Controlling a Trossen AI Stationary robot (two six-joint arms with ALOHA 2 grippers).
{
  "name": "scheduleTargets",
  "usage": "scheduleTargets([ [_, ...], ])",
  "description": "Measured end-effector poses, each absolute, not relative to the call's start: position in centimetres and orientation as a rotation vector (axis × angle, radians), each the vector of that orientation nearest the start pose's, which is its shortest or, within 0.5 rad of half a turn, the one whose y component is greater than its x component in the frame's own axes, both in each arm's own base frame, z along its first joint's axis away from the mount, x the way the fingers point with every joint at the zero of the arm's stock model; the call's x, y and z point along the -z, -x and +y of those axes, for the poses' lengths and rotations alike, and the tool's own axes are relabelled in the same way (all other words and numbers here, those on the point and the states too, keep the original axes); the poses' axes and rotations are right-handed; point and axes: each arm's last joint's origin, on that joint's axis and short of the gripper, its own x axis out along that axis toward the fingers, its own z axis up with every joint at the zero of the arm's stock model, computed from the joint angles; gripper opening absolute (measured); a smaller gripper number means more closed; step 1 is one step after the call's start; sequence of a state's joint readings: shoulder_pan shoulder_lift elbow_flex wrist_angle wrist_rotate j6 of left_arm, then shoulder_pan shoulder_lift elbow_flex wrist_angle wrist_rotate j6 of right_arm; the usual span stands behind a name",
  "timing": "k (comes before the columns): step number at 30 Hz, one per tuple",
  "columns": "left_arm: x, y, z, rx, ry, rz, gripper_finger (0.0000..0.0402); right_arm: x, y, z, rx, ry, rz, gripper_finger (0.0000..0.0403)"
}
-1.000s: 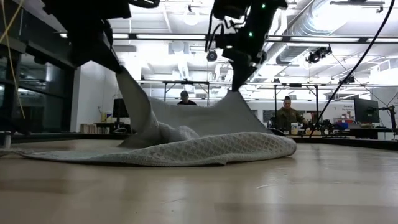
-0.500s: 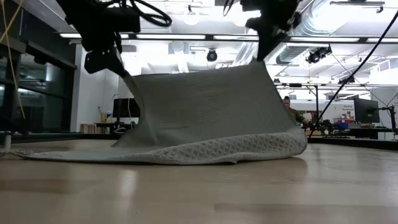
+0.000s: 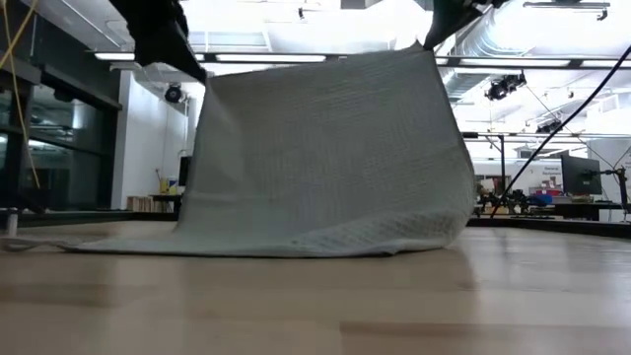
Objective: Fold microfiber towels
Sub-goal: Fold the gray towel
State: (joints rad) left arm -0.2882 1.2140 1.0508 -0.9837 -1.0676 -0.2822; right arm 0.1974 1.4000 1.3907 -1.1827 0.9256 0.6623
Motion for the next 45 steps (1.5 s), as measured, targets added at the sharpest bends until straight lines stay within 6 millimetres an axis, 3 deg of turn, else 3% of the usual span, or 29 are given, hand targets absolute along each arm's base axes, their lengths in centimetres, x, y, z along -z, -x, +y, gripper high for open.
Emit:
scheduleTargets([
  [8,-31.7,-20.4,-3.0,-0.819,-0.55,0.706,0.0,-34.4,-25.1,1.9,1.018,0.126,0.703,0.0004],
  [20,-32.6,-21.6,0.2,-0.883,-0.57,0.73,0.0,-34.6,-25.1,0.0,1.145,0.183,0.669,0.0004],
  [31,-35.5,-22.1,2.2,-0.878,-0.578,0.681,0.0,-34.7,-25.0,-2.6,1.237,0.197,0.706,0.0004],
  [45,-34.5,-21.8,1.6,-0.776,-0.483,0.731,0.0,-34.5,-25.1,-2.0,1.165,0.172,0.748,0.0003],
])
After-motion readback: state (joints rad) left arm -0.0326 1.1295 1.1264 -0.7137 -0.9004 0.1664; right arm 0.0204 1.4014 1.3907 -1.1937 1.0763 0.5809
